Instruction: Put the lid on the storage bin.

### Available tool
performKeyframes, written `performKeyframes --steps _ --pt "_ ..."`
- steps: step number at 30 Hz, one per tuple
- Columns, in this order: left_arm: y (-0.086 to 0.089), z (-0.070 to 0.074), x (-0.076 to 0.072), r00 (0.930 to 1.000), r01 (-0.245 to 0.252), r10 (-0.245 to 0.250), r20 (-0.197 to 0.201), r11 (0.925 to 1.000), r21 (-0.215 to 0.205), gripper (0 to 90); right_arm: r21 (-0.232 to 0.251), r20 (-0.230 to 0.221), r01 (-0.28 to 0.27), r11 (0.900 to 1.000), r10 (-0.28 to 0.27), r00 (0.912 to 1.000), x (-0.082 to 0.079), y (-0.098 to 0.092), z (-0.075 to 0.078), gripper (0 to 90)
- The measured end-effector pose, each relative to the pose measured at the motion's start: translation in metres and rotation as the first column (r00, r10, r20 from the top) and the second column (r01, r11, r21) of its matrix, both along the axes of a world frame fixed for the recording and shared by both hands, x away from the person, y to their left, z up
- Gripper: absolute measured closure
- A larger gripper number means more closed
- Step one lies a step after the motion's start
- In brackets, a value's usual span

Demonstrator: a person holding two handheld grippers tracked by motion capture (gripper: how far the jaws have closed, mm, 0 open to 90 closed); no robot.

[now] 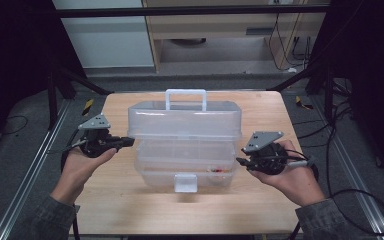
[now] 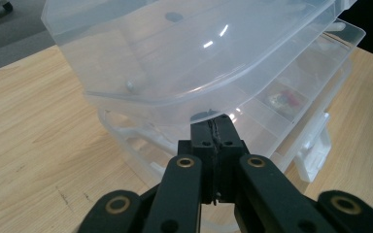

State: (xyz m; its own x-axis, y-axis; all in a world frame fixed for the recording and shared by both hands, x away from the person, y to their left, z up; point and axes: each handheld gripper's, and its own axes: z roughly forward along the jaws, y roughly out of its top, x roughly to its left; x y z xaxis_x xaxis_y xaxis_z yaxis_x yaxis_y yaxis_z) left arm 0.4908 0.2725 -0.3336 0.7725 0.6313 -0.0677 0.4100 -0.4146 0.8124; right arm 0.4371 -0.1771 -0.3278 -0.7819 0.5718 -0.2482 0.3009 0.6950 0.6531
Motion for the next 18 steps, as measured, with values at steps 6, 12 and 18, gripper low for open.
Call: performKeyframes --steps 6,12,18 --pt "0.0015 -0.003 -0.0027 0.9999 0.012 -0.012 0.0 0.9999 -0.009 89.4 -0.005 -0.003 0.013 1.0 -0.013 0.9999 -0.0004 -0.0048 -0.0041 65.5" --pt "0.0049 -0.0049 -0.0064 1.0 0.006 -0.006 -0.006 1.0 -0.001 89.4 -0.015 -0.007 0.025 1.0 -0.025 0.9997 0.0002 -0.0069 -0.0073 67.3" --pt "0.0061 -0.0087 -0.0092 0.9999 0.008 -0.007 -0.008 1.0 0.001 89.4 -0.011 -0.011 0.028 1.0 -0.028 0.9995 0.0005 -0.0084 -0.0089 70.9"
